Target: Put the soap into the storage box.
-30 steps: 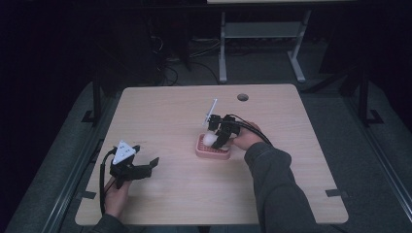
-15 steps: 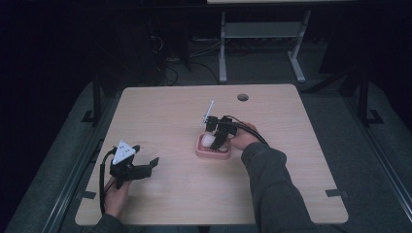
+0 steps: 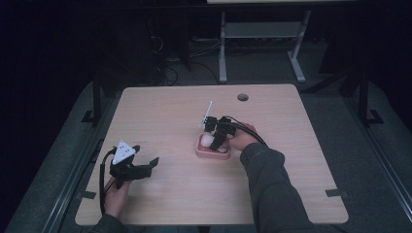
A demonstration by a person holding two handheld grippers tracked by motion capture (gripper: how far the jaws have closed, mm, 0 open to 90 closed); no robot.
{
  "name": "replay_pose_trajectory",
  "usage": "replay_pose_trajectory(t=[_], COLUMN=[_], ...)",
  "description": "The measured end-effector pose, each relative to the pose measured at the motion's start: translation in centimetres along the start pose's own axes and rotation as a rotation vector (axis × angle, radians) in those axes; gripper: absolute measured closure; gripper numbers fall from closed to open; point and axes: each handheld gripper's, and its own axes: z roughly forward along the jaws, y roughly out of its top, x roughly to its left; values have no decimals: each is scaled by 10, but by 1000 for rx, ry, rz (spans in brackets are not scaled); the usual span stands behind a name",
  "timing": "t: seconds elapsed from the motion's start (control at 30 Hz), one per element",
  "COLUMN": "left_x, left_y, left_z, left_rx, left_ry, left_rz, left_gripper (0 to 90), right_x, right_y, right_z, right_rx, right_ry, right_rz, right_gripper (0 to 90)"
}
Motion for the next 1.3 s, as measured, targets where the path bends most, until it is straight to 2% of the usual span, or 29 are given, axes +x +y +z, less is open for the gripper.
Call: replay_pose_trajectory(t=[0.43,0.53,0.83,0.93,1.2,1.3], left_x=[0,0,0,0,0,0], left_y=[0,0,0,0,0,0], left_z=[0,0,0,0,0,0], left_rx=[1,2,5,8,9,8], left_ry=[0,1,0,-2,-1,0], left_rz=[-1,-1,5,7,8,8], left_gripper=[146,146,146,146,146,146], right_x=[1,1,4,4,3,2], right_y=[0,-1,-7,-12,-29,-33], right_z=[0,-4,-19,-26,-34,-36], right_rx=[17,-10,-41,-82,-116,-134], right_ry=[-7,-4,-6,-3,-7,-12], right_rz=[4,18,30,48,102,107], right_gripper=[465,467,415,402,364,353])
